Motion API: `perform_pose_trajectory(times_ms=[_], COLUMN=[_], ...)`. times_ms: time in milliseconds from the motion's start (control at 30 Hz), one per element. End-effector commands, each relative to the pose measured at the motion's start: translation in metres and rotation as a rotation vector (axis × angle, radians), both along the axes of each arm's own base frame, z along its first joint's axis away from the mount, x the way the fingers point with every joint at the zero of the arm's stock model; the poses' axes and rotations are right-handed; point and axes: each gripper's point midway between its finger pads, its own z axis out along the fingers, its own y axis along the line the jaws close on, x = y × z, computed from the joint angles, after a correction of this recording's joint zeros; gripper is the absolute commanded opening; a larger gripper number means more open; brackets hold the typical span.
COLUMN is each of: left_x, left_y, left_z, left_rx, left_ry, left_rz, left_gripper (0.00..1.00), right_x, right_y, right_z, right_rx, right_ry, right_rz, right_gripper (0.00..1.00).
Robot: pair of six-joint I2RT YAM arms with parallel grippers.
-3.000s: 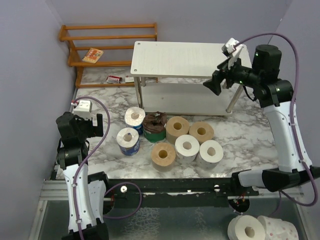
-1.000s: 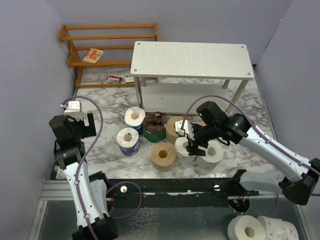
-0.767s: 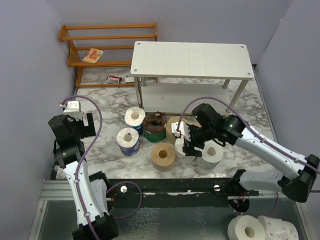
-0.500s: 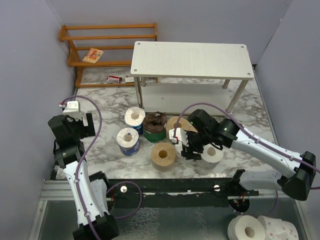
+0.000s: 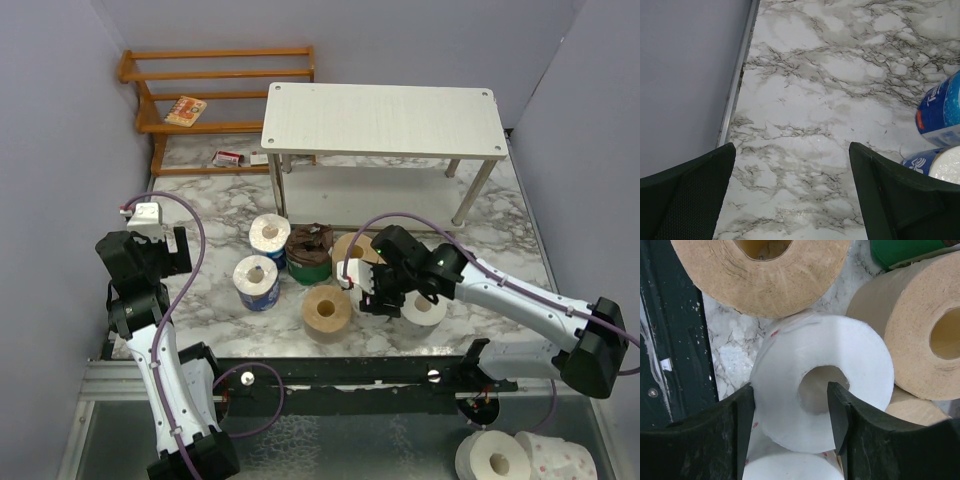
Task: Place and organize the paper towels onto the shelf
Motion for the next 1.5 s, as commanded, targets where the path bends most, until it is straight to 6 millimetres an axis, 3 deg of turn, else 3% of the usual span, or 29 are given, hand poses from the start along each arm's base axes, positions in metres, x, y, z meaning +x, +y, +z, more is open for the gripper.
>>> perform_pose_trajectory(times_ms=[0,133,333,400,467,600,867,967,1067,1200,1467], left_x=[0.000,0.000,0.000,0.000,0.000,0.000,0.000,0.000,0.000,0.000,0.001], left_y=[-0.004,-0.004,-0.001,-0.001,0.000,0.001,0.002,0.003,0.004,0.006,0.008], left_z=[0.004,0.004,0.003,0.003,0.003,0.003,0.003,0.003,0.003,0.002,0.000], left_rx=[0.001,0.001,0.000,0.000,0.001,0.002,0.004,0.005,0.006,0.006,0.001], left_ry=[-0.016,-0.017,-0.012,-0.010,-0.009,-0.010,-0.010,-0.012,-0.011,-0.008,0.005], left_rz=[-0.027,-0.024,-0.010,-0.006,0.000,0.005,0.009,0.016,0.019,0.029,0.043], left_gripper=[0.99,0.99,0.99,0.99,0.99,0.99,0.99,0.99,0.99,0.99,0.99], right_x=[0.009,0.006,0.000,-0.002,-0.005,-0.014,-0.013,-0.015,-0.013,0.019,0.073], right_y=[0.008,0.008,0.005,0.005,0.006,0.010,0.008,-0.004,-0.022,-0.044,-0.072], right_z=[0.001,-0.006,-0.009,-0.009,-0.008,0.005,0.068,0.090,0.097,0.114,0.217], right_rx=[0.016,-0.002,-0.011,-0.009,-0.010,0.005,0.075,0.103,0.079,0.042,0.098], right_ry=[-0.034,-0.004,0.020,0.025,0.045,0.092,0.036,-0.031,-0.101,-0.239,-0.587], right_rz=[-0.015,-0.007,0.008,0.012,0.019,0.043,0.017,0.030,0.020,-0.081,-0.265], right_gripper=[0.55,0.49,0.48,0.38,0.22,0.03,0.01,0.01,0.01,0.01,0.01])
